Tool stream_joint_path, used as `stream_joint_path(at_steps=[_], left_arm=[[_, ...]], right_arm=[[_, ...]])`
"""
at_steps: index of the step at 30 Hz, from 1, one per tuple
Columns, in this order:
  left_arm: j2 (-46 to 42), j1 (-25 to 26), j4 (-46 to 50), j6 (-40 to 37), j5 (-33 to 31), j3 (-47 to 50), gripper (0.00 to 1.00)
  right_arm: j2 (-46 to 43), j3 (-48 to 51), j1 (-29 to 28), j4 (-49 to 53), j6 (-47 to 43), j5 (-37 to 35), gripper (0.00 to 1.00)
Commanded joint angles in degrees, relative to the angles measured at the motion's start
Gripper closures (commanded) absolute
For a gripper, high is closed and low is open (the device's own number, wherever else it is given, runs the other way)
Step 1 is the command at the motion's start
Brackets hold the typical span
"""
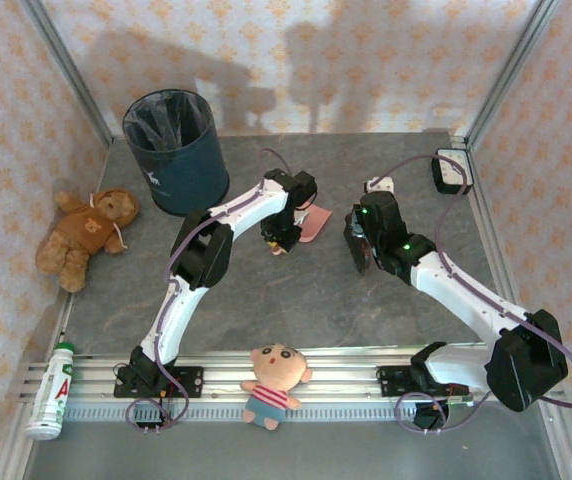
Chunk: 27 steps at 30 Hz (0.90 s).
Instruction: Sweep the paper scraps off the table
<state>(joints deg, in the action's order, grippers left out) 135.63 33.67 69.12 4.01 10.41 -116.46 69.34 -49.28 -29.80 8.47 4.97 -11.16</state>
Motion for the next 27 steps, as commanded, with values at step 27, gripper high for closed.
stream_joint_path(at_steps=[27], left_arm=[[-7.8, 0.5, -3.2, -1.8, -4.2, 5.1, 0.5]], right_arm=[[-0.3, 0.8, 0.4, 1.2, 0.3, -1.4, 1.0]])
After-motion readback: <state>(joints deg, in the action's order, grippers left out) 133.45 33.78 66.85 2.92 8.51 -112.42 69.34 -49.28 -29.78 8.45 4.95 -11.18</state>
